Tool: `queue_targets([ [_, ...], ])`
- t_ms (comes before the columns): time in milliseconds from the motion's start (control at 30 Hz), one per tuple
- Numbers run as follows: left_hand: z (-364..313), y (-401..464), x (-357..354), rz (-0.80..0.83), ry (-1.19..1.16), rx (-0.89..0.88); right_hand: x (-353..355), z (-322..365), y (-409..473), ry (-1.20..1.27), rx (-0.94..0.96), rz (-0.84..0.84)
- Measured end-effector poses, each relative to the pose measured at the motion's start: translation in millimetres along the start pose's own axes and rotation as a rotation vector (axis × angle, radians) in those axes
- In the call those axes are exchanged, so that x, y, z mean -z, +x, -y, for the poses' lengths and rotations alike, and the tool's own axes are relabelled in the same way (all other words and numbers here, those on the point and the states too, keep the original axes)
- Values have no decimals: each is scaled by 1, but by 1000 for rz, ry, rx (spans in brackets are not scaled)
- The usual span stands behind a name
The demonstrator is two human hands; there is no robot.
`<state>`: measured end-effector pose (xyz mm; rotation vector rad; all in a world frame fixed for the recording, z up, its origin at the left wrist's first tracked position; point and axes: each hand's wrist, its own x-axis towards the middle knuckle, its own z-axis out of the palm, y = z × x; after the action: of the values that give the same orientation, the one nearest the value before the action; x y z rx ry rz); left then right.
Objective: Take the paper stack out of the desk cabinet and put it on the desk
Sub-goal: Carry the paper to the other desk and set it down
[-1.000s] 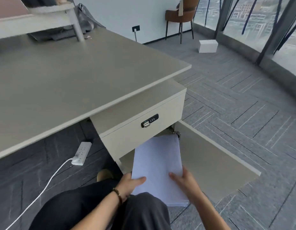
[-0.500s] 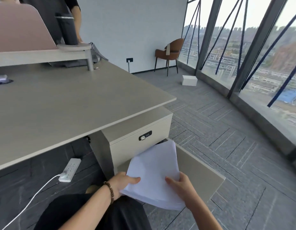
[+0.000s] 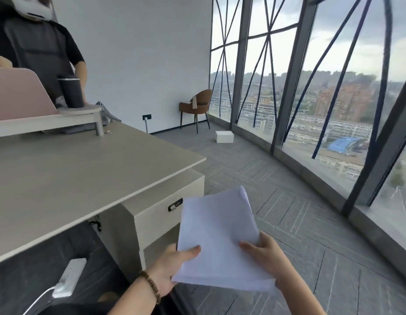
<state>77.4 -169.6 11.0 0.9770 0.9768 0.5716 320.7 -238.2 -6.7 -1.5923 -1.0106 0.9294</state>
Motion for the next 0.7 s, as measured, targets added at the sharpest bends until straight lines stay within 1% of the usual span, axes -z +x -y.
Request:
queue_targets([
  [167,-64,-57,1,20,-10,-128,-1,72,-16,86,150,25],
  [333,-128,-106,31,-6,-70,-223,-27,146,-30,185,269,118],
  [467,-164,-137,73,-125,-124,-334,-75,193,-34,210,350,232],
  [600,-174,-162,123,-224,-135,-407,-135,228,-25,183,416,336],
  [700,-179,-171,161,-377,-107,-497,-184,247,-15,164,432,398],
])
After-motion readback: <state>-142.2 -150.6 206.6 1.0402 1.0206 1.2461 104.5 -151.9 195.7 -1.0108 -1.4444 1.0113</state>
